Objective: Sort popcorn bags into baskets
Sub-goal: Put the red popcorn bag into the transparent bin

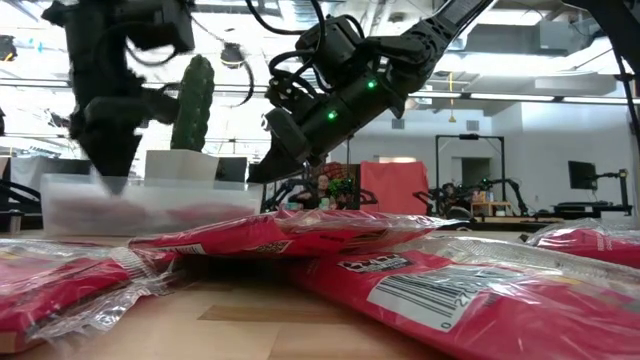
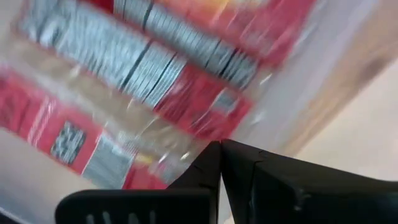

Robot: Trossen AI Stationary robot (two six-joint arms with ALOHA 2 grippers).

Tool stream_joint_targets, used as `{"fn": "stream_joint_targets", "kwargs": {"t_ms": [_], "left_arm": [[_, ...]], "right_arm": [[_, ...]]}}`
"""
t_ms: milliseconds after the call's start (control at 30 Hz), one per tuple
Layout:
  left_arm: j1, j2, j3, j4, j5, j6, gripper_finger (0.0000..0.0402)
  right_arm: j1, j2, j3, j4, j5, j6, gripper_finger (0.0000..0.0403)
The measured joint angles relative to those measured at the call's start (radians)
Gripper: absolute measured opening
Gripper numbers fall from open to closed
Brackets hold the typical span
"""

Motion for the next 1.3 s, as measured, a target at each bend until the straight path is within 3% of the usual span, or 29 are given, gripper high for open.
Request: {"fn": "stream_joint_targets", "kwargs": {"t_ms": [233,400,533,833,967,1100,1300], "left_arm": [[-0.002,-0.064,0.142,-0.013,-0.078,0.0,0.0],[-0.002,-0.098,0.219,-0.175,-0.148,-0.054,0.0],[-0.002,-0.115,0.234,-0.293,-0.163,-0.114,0.0],[-0.052,-0.113,0.234,-0.394,-0.161,-0.237,0.0],[-0.097,-0.113,0.234,-0.362,-0.184,-0.258,0.0],[-0.141,-0.112,0.234,-0.207,-0.167,-0.199,0.0],[-0.203,-0.096,0.234,0.047,-0.129,-0.125,0.0024]], "right_arm": [[-0.026,0.0,0.0,-0.013,0.002,-0.013,0.0029],[-0.06,-0.001,0.001,-0.027,0.011,-0.016,0.002],[-0.08,-0.001,0.001,-0.027,0.01,-0.016,0.0023],[-0.118,-0.02,0.0,-0.065,0.034,-0.02,0.0029],[-0.134,-0.045,-0.003,-0.087,0.035,-0.025,0.0021],[-0.142,-0.128,-0.005,-0.157,0.029,-0.03,0.0024],[-0.128,-0.351,-0.001,-0.475,0.016,-0.008,0.0041]]}}
